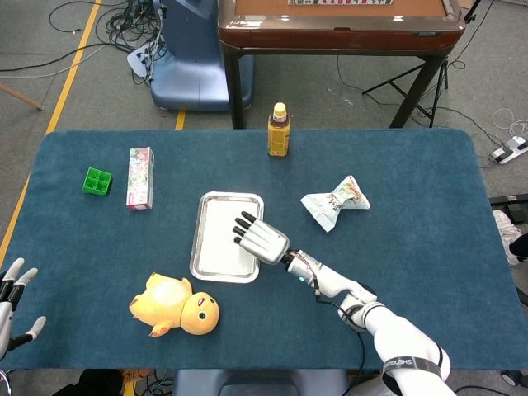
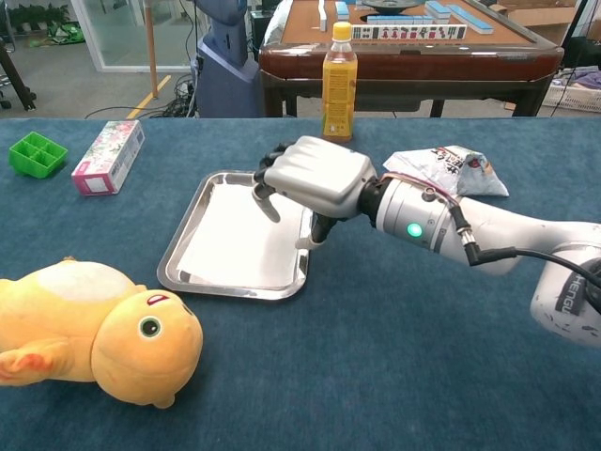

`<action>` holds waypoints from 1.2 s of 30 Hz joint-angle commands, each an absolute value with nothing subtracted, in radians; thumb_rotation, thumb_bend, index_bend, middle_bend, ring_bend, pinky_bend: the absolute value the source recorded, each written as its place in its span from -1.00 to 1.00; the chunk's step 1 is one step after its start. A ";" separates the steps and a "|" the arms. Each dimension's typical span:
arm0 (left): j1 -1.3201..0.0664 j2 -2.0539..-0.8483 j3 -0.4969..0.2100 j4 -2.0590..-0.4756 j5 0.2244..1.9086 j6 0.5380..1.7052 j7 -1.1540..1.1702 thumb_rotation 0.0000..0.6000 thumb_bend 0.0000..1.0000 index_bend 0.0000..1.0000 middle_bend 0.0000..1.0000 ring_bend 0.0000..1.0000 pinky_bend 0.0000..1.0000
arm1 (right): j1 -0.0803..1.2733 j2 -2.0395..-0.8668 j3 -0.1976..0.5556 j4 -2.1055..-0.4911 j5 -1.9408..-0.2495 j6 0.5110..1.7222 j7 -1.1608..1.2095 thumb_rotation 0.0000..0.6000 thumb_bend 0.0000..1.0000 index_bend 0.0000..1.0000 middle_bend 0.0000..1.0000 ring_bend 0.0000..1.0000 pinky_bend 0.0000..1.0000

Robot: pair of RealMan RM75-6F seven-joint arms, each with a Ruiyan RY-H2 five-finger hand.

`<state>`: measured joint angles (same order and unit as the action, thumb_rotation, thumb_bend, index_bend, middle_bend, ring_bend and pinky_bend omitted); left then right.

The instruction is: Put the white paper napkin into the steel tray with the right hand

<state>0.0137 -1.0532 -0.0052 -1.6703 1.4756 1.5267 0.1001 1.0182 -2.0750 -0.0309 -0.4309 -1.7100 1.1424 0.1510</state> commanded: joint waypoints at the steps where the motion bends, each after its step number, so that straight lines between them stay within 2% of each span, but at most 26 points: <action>1: 0.014 -1.052 -0.005 -1.671 1.476 1.527 0.101 1.00 -0.56 -0.70 -0.96 -0.85 -0.94 | 1.016 -2.073 -0.029 -0.436 -1.706 1.139 0.146 1.00 -0.93 0.06 -0.30 -0.58 -0.54; 8: 0.016 -1.050 -0.005 -1.673 1.479 1.533 0.100 1.00 -0.56 -0.70 -0.96 -0.85 -0.94 | 1.007 -2.065 -0.021 -0.454 -1.699 1.156 0.137 1.00 -0.94 0.05 -0.30 -0.58 -0.54; 13: 0.012 -1.048 -0.009 -1.671 1.478 1.529 0.096 1.00 -0.56 -0.70 -0.96 -0.85 -0.94 | 0.966 -2.000 0.010 -0.542 -1.667 1.206 0.079 1.00 -0.89 0.03 -0.30 -0.58 -0.53; 16: 0.006 -1.051 -0.015 -1.664 1.476 1.525 0.091 1.00 -0.56 -0.70 -0.96 -0.85 -0.94 | 0.924 -1.912 0.034 -0.683 -1.632 1.220 -0.015 1.00 -0.72 -0.05 -0.30 -0.58 -0.45; 21: -0.007 -1.061 -0.022 -1.643 1.472 1.509 0.075 1.00 -0.56 -0.70 -0.96 -0.85 -0.94 | 0.823 -1.691 0.063 -1.043 -1.559 1.254 -0.224 1.00 -0.67 -0.22 -0.30 -0.43 -0.14; 23: -0.013 -1.065 -0.026 -1.637 1.471 1.504 0.068 1.00 -0.56 -0.70 -0.96 -0.85 -0.95 | 0.783 -1.612 0.064 -1.171 -1.527 1.260 -0.295 1.00 -0.63 -0.35 -0.30 -0.43 -0.05; 26: -0.025 -1.068 -0.032 -1.627 1.472 1.493 0.058 1.00 -0.56 -0.70 -0.96 -0.85 -0.96 | 0.711 -1.482 0.054 -1.367 -1.470 1.274 -0.398 1.00 -0.48 -0.52 -0.31 -0.43 -0.04; 29: -0.035 -1.072 -0.037 -1.621 1.474 1.486 0.057 1.00 -0.56 -0.70 -0.96 -0.85 -0.97 | 0.646 -1.379 0.041 -1.512 -1.422 1.299 -0.458 1.00 -0.48 -0.62 -0.38 -0.48 -0.04; 36: -0.056 -1.081 -0.045 -1.616 1.477 1.471 0.062 1.00 -0.56 -0.70 -0.96 -0.87 -0.99 | 0.496 -1.215 0.009 -1.686 -1.391 1.430 -0.496 1.00 -0.48 -0.62 -0.43 -0.54 -0.08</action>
<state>-0.0548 -1.0807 -0.0449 -1.6162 1.4766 1.4721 0.0621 0.5571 -1.2730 0.0253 -1.6263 -1.4221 1.3746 -0.4620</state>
